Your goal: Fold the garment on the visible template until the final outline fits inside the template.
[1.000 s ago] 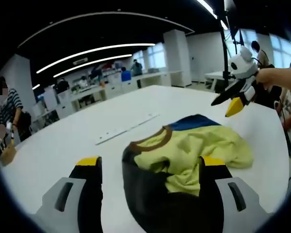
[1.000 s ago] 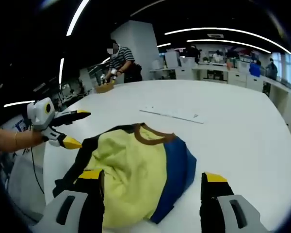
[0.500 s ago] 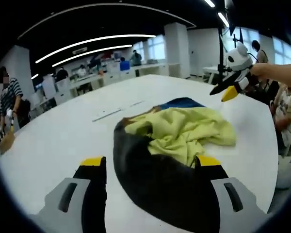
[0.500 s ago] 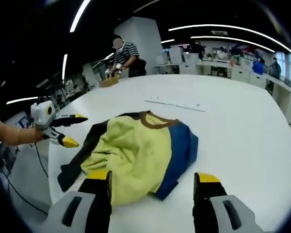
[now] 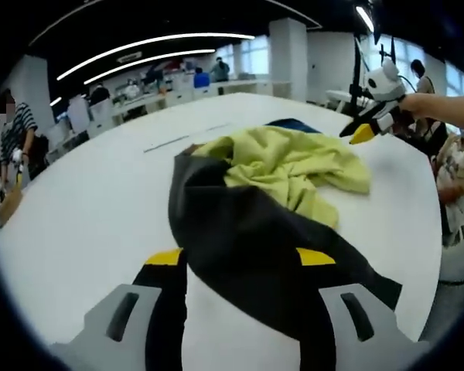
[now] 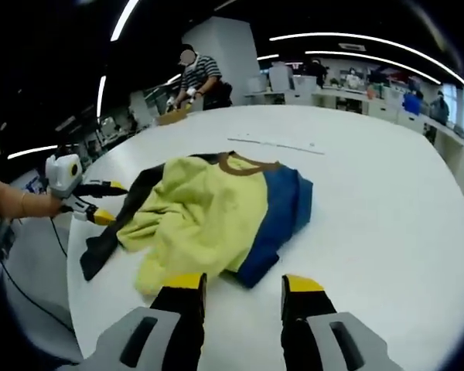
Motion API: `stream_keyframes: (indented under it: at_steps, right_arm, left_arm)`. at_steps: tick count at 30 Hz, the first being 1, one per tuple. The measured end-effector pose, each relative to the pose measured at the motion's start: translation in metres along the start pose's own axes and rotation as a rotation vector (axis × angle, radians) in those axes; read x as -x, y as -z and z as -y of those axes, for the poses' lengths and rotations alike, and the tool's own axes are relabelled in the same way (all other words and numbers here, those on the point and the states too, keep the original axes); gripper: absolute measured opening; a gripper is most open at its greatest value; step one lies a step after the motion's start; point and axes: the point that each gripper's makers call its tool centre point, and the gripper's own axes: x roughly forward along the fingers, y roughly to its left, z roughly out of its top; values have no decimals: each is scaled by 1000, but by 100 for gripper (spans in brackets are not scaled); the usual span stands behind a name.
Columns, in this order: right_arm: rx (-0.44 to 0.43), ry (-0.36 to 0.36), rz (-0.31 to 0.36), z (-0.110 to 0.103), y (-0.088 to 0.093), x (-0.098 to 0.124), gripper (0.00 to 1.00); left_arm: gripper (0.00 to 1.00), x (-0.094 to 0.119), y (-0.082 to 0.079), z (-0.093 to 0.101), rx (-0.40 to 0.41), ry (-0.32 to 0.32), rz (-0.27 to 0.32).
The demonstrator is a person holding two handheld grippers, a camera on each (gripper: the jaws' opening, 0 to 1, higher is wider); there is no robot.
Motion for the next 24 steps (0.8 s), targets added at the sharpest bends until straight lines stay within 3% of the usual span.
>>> stream_keyframes:
  at_steps: [11, 16, 21, 24]
  right_arm:
    - [-24, 43, 1, 4, 13, -11, 21]
    - [-47, 63, 38, 2, 9, -16, 19]
    - [-34, 72, 39, 0, 9, -21, 8]
    - [-43, 75, 43, 6, 8, -22, 5]
  left_arm:
    - [35, 3, 17, 7, -18, -4, -31]
    - [29, 3, 15, 13, -13, -1, -9]
    - [20, 1, 15, 17, 35, 9, -8]
    - [14, 0, 15, 16, 62, -8, -8]
